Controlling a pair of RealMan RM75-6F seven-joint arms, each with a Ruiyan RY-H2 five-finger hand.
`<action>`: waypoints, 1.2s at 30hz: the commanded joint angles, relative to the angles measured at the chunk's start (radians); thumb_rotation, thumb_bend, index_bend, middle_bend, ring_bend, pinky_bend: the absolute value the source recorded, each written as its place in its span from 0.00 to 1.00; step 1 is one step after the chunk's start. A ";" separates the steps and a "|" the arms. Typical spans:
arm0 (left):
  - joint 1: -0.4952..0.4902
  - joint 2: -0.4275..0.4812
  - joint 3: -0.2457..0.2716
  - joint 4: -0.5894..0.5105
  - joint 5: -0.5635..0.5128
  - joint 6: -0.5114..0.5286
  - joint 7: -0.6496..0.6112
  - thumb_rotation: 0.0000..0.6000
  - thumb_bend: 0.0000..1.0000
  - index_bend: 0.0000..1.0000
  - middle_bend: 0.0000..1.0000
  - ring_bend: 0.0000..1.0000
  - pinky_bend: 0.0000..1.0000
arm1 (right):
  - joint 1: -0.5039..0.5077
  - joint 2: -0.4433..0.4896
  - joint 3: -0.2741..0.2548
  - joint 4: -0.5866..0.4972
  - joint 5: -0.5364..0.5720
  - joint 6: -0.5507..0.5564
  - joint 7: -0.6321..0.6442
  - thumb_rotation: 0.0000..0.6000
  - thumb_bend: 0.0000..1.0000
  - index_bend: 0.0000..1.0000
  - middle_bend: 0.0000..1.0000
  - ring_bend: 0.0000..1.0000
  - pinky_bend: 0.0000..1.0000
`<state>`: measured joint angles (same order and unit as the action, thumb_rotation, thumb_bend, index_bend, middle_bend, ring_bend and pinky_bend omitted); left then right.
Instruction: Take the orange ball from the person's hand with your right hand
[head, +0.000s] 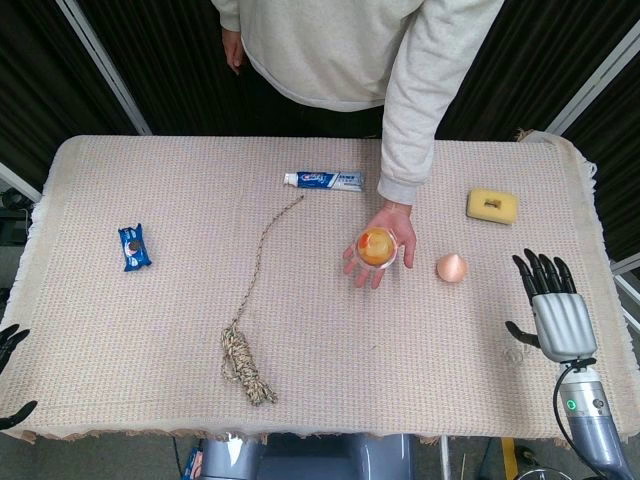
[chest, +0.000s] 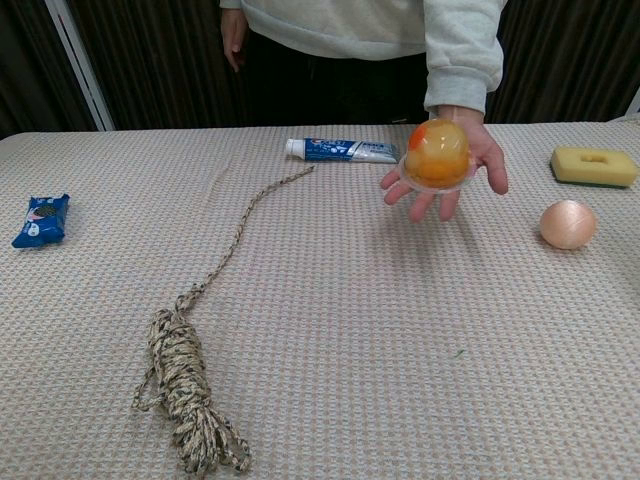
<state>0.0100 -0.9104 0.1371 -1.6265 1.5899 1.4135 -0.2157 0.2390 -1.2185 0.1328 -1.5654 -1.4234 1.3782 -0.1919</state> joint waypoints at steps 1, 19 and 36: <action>-0.001 0.000 -0.001 0.000 -0.001 -0.001 0.000 1.00 0.26 0.04 0.00 0.00 0.00 | 0.018 0.023 0.021 -0.056 0.010 -0.011 -0.024 1.00 0.09 0.02 0.00 0.00 0.00; 0.002 -0.023 -0.003 0.050 0.047 0.042 -0.022 1.00 0.27 0.04 0.00 0.00 0.00 | 0.388 -0.067 0.222 -0.332 0.501 -0.271 -0.475 1.00 0.09 0.15 0.04 0.00 0.08; -0.004 -0.017 0.000 0.044 0.035 0.023 -0.027 1.00 0.27 0.05 0.00 0.00 0.00 | 0.633 -0.263 0.257 -0.168 0.784 -0.236 -0.641 1.00 0.11 0.21 0.10 0.04 0.15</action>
<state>0.0061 -0.9278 0.1370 -1.5828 1.6253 1.4361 -0.2427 0.8615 -1.4709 0.3877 -1.7458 -0.6474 1.1372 -0.8276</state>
